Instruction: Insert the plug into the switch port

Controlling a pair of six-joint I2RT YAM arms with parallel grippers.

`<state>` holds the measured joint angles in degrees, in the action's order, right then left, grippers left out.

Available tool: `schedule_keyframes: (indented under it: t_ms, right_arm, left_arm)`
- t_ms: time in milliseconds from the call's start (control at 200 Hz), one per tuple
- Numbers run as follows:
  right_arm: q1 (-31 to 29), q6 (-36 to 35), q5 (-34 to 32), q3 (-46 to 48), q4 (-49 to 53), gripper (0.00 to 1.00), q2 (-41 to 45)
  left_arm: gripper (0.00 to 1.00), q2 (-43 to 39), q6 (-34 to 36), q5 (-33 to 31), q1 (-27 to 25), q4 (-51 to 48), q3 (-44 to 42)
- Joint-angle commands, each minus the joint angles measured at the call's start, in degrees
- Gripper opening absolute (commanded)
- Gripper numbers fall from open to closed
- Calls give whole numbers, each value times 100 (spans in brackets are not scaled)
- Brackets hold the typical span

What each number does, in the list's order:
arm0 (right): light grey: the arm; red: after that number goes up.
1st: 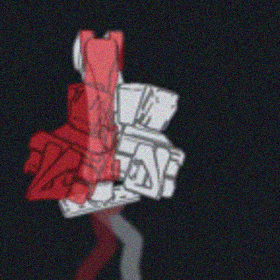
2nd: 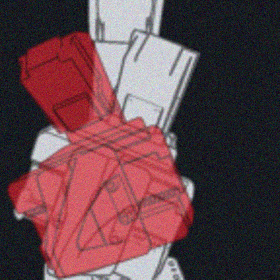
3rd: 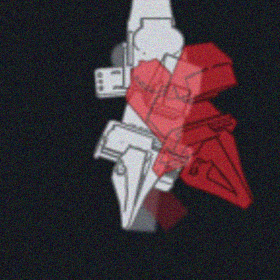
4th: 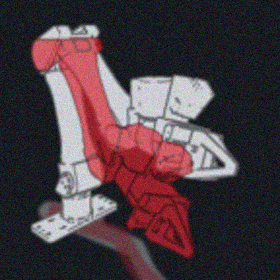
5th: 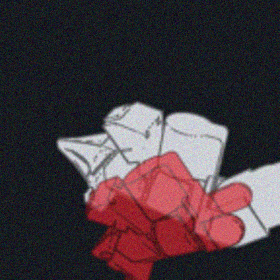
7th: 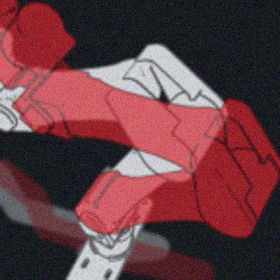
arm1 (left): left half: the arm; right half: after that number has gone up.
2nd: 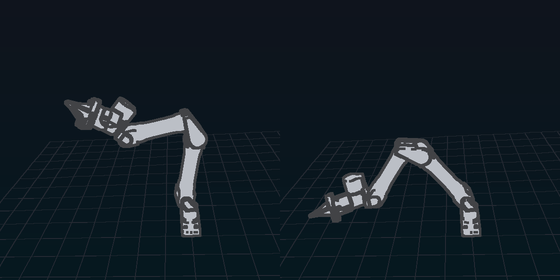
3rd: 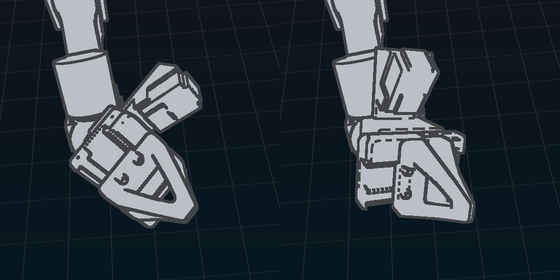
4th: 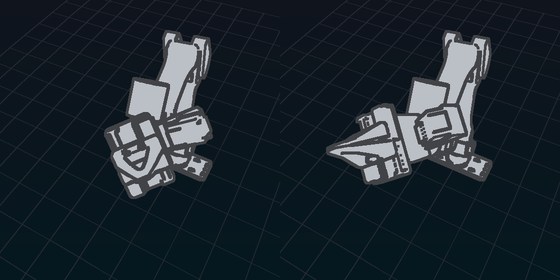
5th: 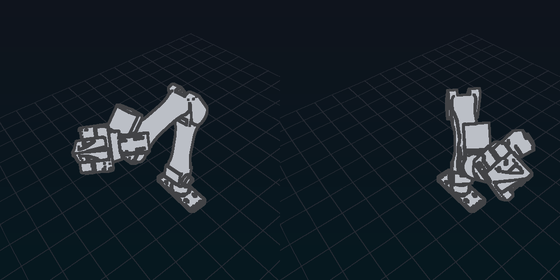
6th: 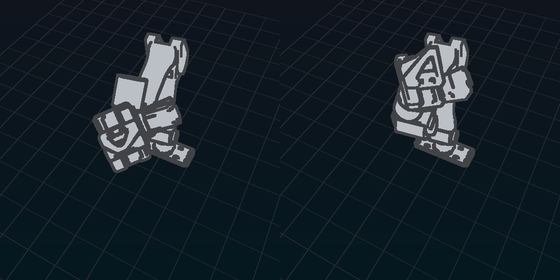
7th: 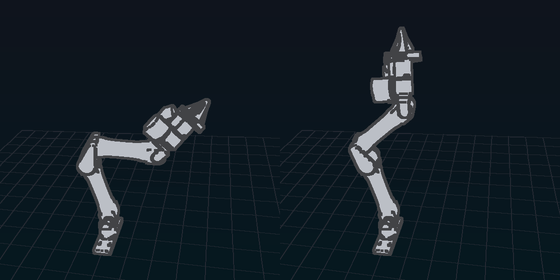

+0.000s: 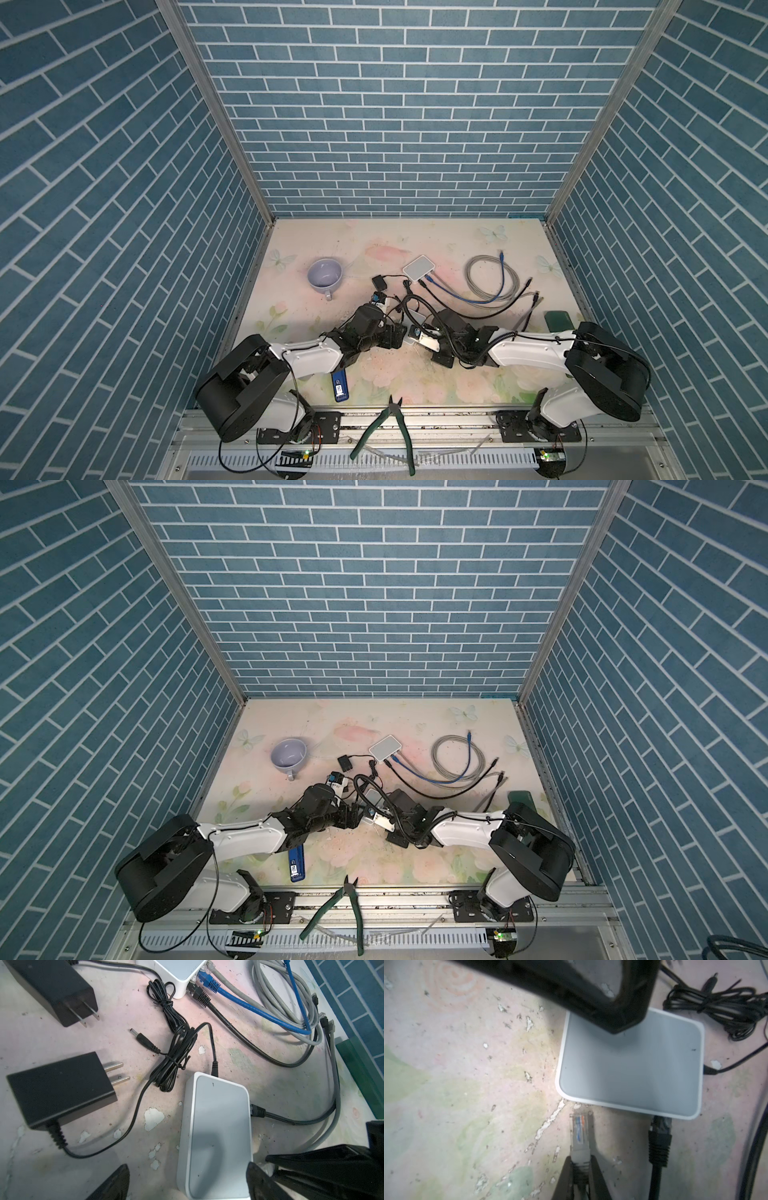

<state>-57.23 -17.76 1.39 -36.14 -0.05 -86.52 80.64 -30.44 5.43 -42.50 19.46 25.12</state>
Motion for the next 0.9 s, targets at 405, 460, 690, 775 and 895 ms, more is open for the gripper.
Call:
schedule_keyframes:
  t_ms: [405, 460, 690, 775, 895]
  right_arm:
    - [-251, 361, -622, -252, -197, 0, -224]
    - [-285, 367, -643, -279, -205, 0, -259]
    - [-410, 609, -808, -348, -371, 0, -364]
    - [-433, 723, -868, -350, -455, 0, -395]
    - [-459, 881, -984, -407, -451, 0, -445]
  left_arm:
    - [70, 368, -681, 162, 26, 290, 156]
    - [68, 436, -758, 216, 31, 361, 151]
    - [54, 639, -992, 343, -2, 656, 81]
    - [50, 685, -1024, 344, -34, 683, 77]
    - [45, 730, -1065, 329, -82, 660, 115]
